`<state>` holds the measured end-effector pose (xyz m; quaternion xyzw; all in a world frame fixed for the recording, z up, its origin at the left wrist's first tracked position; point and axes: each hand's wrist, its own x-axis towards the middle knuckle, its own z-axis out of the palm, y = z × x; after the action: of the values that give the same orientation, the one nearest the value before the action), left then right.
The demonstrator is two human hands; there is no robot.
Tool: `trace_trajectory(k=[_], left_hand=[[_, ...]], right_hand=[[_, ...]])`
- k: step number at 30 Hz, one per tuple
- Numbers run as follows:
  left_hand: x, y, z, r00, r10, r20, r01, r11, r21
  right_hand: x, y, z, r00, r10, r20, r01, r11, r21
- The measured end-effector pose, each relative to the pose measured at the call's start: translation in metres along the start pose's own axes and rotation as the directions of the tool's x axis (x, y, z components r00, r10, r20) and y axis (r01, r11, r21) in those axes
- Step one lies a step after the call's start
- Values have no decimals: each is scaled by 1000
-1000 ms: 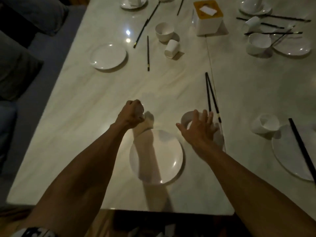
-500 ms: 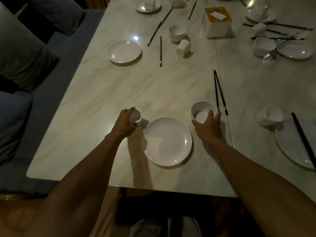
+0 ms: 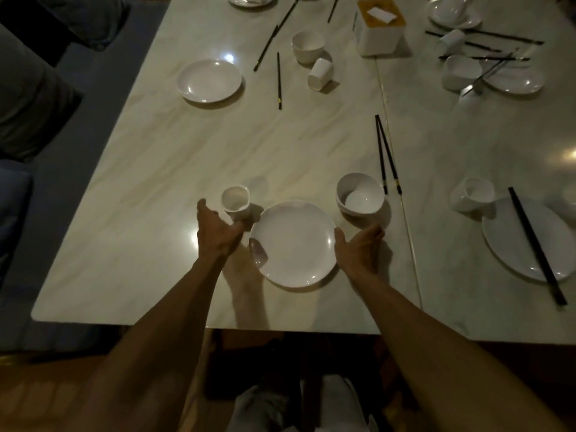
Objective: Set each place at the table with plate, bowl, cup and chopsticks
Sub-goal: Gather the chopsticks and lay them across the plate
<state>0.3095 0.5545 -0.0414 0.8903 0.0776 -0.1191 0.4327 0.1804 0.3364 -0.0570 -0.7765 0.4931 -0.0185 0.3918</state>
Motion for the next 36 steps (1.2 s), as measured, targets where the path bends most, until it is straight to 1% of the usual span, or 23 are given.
trace_trajectory(k=[2, 4, 6, 8, 11, 14, 15, 17, 19, 20, 21, 23, 25, 26, 29, 32, 36], left_hand=[[-22, -9, 6, 1000, -31, -5, 31, 999, -38], [-35, -14, 14, 999, -25, 38, 28, 995, -94], [-38, -16, 23, 997, -40, 60, 47, 991, -127], [-34, -16, 28, 997, -63, 50, 71, 985, -155], [-25, -16, 31, 998, -56, 42, 62, 985, -158], [-15, -15, 29, 996, -64, 56, 71, 989, -131], [-11, -15, 28, 996, -63, 58, 70, 991, -112], [-4, -15, 23, 998, -48, 40, 50, 997, -61], [0, -11, 18, 1000, -18, 4, 18, 1000, -19], [2, -8, 16, 1000, 7, -17, -7, 1000, -11], [4, -4, 14, 998, 45, -38, -45, 999, -10], [8, 2, 14, 994, 99, -50, -100, 995, -11], [13, 4, 16, 994, 107, -36, -107, 994, -14], [15, 4, 17, 994, 103, -28, -103, 995, -13], [21, 6, 22, 993, 115, -18, -115, 993, -7], [25, 7, 25, 991, 134, 6, -134, 991, -11], [25, 8, 29, 988, 151, 17, -151, 988, -13]], right_hand=[[-10, 6, 7, 998, 29, 62, -32, 998, 45], [-15, 7, 10, 996, 18, 88, -24, 998, 64], [-14, 5, 12, 996, 16, 90, -22, 997, 68], [-12, 1, 12, 997, 23, 80, -30, 996, 86], [-5, -1, 11, 997, 27, 73, -34, 994, 104], [-3, -6, 7, 995, 66, 75, -77, 985, 157], [-2, -6, 6, 996, 74, 52, -81, 986, 144], [-1, -9, 2, 999, 42, -35, -39, 997, 65], [9, -11, -2, 988, -71, -136, 76, 997, 31], [16, -13, -5, 981, -122, -151, 124, 992, 5], [24, -15, -7, 980, -149, -129, 147, 989, -29], [40, -21, -10, 988, -151, -37, 148, 986, -83], [54, -25, -10, 991, -135, 23, 137, 986, -98], [58, -27, -9, 991, -133, 27, 135, 987, -92], [63, -32, -5, 991, -121, -57, 118, 992, -52], [65, -36, -1, 975, -153, -160, 146, 988, -54], [65, -35, 2, 971, -176, -161, 170, 984, -53]])
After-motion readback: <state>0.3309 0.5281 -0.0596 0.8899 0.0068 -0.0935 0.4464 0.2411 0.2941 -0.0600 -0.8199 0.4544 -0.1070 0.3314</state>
